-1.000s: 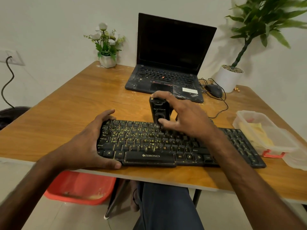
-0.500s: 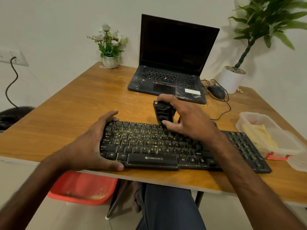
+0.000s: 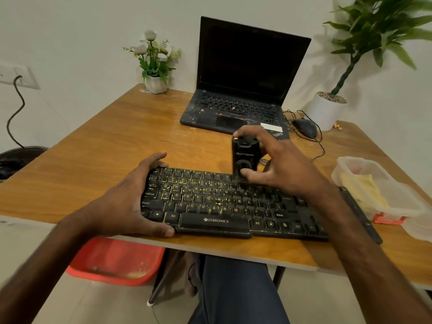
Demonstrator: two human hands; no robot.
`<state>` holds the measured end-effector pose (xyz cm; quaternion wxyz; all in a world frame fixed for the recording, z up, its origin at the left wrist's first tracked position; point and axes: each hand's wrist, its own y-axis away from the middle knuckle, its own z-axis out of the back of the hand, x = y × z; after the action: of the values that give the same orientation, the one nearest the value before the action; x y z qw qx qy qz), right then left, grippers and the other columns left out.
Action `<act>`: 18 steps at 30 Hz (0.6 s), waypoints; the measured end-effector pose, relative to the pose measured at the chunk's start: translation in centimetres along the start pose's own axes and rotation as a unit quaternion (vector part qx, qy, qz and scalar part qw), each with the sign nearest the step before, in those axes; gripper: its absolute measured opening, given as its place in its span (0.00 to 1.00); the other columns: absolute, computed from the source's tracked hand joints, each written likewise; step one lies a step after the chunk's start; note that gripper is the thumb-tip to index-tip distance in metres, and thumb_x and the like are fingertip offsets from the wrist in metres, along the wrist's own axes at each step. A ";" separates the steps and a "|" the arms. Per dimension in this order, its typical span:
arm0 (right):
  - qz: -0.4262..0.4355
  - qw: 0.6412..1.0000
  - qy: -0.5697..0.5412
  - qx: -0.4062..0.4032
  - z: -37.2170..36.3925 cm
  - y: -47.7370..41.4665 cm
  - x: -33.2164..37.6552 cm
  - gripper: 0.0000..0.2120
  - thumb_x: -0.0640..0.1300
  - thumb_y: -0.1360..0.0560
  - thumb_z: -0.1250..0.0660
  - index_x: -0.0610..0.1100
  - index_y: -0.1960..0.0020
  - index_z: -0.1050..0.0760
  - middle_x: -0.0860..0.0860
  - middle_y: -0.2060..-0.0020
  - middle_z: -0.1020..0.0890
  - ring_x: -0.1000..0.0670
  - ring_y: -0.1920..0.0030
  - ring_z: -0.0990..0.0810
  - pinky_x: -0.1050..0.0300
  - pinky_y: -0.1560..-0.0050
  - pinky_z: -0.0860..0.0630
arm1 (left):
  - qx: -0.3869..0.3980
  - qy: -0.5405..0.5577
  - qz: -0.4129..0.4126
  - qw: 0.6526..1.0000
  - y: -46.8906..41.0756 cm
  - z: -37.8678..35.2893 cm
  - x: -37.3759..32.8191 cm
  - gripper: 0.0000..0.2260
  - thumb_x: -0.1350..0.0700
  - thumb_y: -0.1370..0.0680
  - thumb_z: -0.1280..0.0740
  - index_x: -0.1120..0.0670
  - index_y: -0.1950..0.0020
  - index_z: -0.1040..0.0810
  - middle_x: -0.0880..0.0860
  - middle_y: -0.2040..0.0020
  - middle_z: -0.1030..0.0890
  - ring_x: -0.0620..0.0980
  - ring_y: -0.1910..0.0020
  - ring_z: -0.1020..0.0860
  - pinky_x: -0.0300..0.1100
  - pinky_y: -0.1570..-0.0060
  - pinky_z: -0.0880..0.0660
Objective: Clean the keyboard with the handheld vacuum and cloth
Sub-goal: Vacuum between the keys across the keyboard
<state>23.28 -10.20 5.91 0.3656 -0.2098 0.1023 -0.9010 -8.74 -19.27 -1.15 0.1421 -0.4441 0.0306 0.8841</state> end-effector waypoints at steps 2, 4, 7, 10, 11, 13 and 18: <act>0.031 0.999 -0.030 0.000 -1.4 -0.5 0.9 0.35 0.49 0.28 0.25 0.59 0.28 0.41 0.49 0.43 0.20 0.60 0.60 0.20 0.61 0.65 0.18 | -0.002 -0.004 -0.003 1.000 0.0 0.0 -0.1 0.64 0.33 0.50 0.17 0.29 0.24 0.55 0.26 0.32 0.39 0.27 0.35 0.32 0.28 0.38 0.32; 0.056 0.998 0.004 -0.005 -2.6 -1.2 1.4 0.35 0.50 0.27 0.26 0.60 0.28 0.44 0.49 0.45 0.19 0.64 0.64 0.23 0.65 0.65 0.21 | 0.000 -0.005 -0.002 1.000 0.0 0.0 -0.2 0.64 0.33 0.50 0.17 0.29 0.24 0.55 0.27 0.31 0.39 0.28 0.35 0.32 0.32 0.36 0.31; 0.061 0.992 0.106 -0.018 -3.0 -2.2 1.1 0.35 0.52 0.25 0.28 0.62 0.28 0.48 0.48 0.48 0.18 0.61 0.66 0.28 0.68 0.65 0.31 | -0.004 -0.009 0.002 1.000 0.0 -0.1 -0.2 0.64 0.33 0.50 0.17 0.29 0.24 0.55 0.30 0.29 0.39 0.31 0.33 0.32 0.39 0.32 0.31; 0.059 0.995 0.074 -0.031 -2.7 -2.2 0.4 0.35 0.53 0.26 0.29 0.60 0.27 0.47 0.48 0.47 0.18 0.52 0.58 0.20 0.63 0.64 0.24 | -0.007 -0.016 -0.004 1.000 0.0 -0.1 -0.1 0.64 0.32 0.50 0.18 0.30 0.23 0.55 0.30 0.29 0.39 0.30 0.32 0.33 0.40 0.30 0.32; 0.063 0.996 0.040 -0.038 -2.7 -2.0 0.4 0.34 0.53 0.26 0.29 0.59 0.27 0.45 0.48 0.45 0.19 0.50 0.56 0.18 0.59 0.62 0.21 | -0.008 -0.020 -0.008 1.000 0.0 -0.1 -0.1 0.64 0.31 0.50 0.18 0.30 0.23 0.55 0.30 0.29 0.39 0.30 0.32 0.34 0.40 0.30 0.32; 0.078 0.996 -0.003 -0.039 -2.8 -1.6 0.8 0.33 0.55 0.26 0.30 0.59 0.27 0.44 0.48 0.43 0.19 0.48 0.56 0.17 0.54 0.61 0.18 | -0.008 -0.023 -0.005 1.000 0.0 -0.1 -0.1 0.64 0.31 0.50 0.18 0.29 0.24 0.55 0.29 0.29 0.39 0.31 0.32 0.33 0.42 0.30 0.32; 0.060 0.994 0.091 -0.028 -3.1 -2.1 0.7 0.35 0.52 0.25 0.28 0.61 0.28 0.48 0.47 0.49 0.18 0.57 0.65 0.27 0.61 0.65 0.25 | -0.005 -0.026 -0.006 1.000 0.0 -0.1 -0.1 0.64 0.31 0.49 0.18 0.30 0.24 0.55 0.29 0.29 0.39 0.31 0.32 0.34 0.43 0.29 0.32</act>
<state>20.16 -9.14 4.08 0.4022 -0.1308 0.1727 -0.8895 -8.62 -19.27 -1.15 0.1463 -0.4219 0.0195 0.8946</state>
